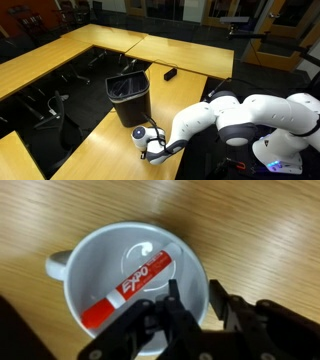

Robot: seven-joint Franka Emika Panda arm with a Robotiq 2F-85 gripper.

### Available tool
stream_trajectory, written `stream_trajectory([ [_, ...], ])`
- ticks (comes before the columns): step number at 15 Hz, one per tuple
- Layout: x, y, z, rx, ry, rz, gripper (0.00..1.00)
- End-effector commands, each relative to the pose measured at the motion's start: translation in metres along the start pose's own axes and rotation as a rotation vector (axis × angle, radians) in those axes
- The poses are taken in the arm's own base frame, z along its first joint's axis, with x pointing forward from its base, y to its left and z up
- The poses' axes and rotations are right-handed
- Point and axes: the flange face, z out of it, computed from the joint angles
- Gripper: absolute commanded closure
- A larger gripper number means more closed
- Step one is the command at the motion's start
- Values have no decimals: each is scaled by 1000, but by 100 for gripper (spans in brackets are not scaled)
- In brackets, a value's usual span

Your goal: Move the cup slightly to the left

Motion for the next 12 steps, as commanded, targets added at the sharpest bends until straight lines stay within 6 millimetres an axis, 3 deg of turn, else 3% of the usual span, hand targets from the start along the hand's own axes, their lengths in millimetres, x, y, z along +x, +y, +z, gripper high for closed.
stream_trajectory([
  [1,-1,6,-33,-7,10,35,28],
  [5,-1,25,-93,-44,47,186,0],
  [9,-13,49,-141,-98,33,311,0],
  [12,-28,53,-160,-100,1,302,0],
])
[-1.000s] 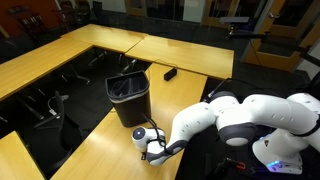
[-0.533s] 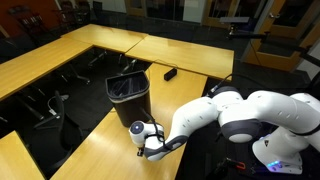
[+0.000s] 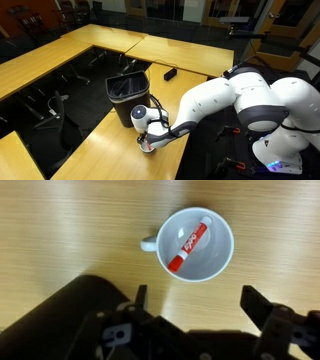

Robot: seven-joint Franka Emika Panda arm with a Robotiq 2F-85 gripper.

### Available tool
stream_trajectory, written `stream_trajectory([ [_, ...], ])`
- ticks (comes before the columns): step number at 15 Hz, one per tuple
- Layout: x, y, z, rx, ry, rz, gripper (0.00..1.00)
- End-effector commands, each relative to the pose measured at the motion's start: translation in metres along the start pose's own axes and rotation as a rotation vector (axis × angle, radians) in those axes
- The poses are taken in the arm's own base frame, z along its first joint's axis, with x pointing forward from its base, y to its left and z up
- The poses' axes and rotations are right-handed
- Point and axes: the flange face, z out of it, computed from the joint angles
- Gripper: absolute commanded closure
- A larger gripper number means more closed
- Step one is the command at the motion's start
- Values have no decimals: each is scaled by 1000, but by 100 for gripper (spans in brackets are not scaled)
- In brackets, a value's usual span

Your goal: Move the cup slightly to the left

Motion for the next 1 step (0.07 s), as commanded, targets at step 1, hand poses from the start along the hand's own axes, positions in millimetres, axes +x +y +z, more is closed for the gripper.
stream_trajectory([
  [1,-22,9,-21,-15,-42,-22,0],
])
